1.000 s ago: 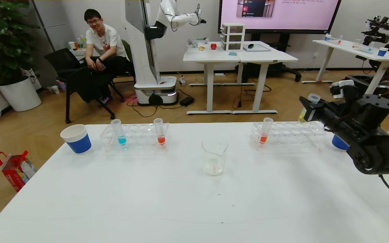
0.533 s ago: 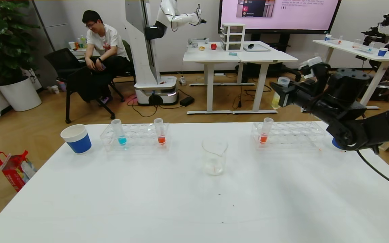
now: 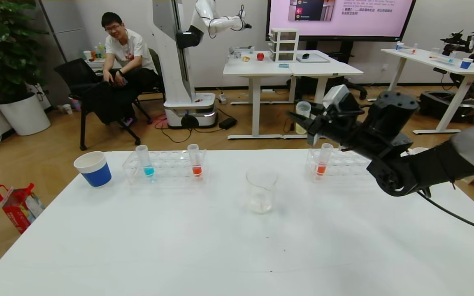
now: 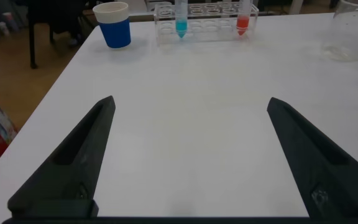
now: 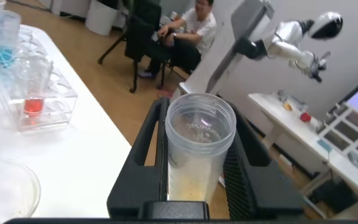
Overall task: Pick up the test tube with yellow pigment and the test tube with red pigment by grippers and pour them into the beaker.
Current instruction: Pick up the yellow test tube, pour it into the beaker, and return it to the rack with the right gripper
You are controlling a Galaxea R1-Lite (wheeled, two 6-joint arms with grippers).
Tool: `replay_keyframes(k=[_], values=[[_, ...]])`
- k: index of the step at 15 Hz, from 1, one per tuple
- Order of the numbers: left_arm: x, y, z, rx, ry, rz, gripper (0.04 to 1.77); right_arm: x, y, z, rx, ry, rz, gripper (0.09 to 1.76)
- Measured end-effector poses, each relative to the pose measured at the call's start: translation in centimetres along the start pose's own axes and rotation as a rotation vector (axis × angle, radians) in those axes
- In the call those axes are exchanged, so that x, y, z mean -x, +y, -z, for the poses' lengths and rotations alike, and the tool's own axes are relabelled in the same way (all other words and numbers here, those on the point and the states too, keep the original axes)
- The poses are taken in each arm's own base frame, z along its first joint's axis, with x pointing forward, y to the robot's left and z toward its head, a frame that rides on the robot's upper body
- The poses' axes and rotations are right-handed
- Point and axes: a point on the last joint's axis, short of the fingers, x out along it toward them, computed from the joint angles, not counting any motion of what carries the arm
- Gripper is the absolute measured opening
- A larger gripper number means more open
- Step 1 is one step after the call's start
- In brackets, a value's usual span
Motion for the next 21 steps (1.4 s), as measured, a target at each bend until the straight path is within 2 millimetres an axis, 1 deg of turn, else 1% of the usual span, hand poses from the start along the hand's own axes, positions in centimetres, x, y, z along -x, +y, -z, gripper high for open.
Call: replay_keyframes(k=[3, 6, 12, 15, 19, 21], values=[[0.0, 0.0, 0.0, -0.001, 0.000, 0.000, 1.71, -0.9, 2.0, 0.9, 0.137, -0.053, -0.069, 0.51], [0.0, 0.0, 0.0, 0.000, 0.000, 0.000, 1.71, -1.3, 3.2, 2.0, 0.290, -0.102, -0.172, 0.51], [0.0, 0.0, 0.0, -0.001, 0.000, 0.000, 1.71, -1.6, 4.5, 2.9, 0.497, -0.150, -0.237, 0.51], [0.0, 0.0, 0.0, -0.001, 0.000, 0.000, 1.71, -2.2, 5.3, 3.0, 0.587, -0.193, -0.261, 0.51], [0.0, 0.0, 0.0, 0.000, 0.000, 0.000, 1.71, -2.7, 6.0, 3.7, 0.711, -0.234, -0.287, 0.51], [0.0, 0.0, 0.0, 0.000, 0.000, 0.000, 1.71, -2.9, 5.9, 4.2, 0.751, -0.237, -0.289, 0.51]])
